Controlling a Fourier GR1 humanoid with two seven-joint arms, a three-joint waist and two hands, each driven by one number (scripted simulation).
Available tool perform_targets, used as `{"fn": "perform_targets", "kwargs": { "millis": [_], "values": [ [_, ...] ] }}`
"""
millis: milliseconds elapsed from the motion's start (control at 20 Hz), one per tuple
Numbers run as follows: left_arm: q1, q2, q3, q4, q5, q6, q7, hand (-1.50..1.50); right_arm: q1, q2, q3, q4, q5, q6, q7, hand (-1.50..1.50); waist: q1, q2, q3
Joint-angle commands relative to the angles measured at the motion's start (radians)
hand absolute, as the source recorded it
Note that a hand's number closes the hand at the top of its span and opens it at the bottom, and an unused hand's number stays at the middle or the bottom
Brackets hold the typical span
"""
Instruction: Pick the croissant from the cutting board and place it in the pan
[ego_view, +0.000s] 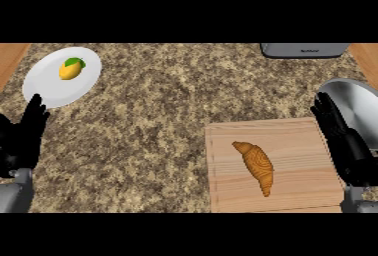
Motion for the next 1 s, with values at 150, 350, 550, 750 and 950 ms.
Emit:
{"fn": "perform_targets", "kwargs": {
  "millis": [150,350,550,750,950],
  "values": [
    [0.100,-0.191,-0.060,-0.041,0.050,0.014,-0.015,0.00,-0.008,0.027,0.103,-0.070,0.019,0.071,0.010,1.50,0.010,-0.008,-0.010],
    [0.148,-0.288,-0.088,-0.034,0.116,-0.009,-0.024,0.00,0.093,-0.045,0.182,-0.129,0.332,-0.041,-0.148,1.50,-0.018,-0.016,-0.011],
    [0.230,-0.312,-0.098,-0.034,0.114,-0.025,-0.096,0.00,0.315,0.022,0.298,-0.243,0.501,-0.195,-0.364,-1.50,-0.040,-0.022,-0.009],
    [0.205,-0.293,-0.094,-0.085,0.114,-0.027,-0.067,0.00,0.478,0.086,0.384,-0.292,0.722,-0.418,-0.396,-1.50,-0.028,-0.015,-0.010],
    [0.240,-0.317,-0.126,-0.104,0.085,-0.012,-0.076,0.00,0.555,0.103,0.417,-0.394,0.906,-0.490,-0.234,-1.50,-0.009,-0.011,-0.011]
  ]
}}
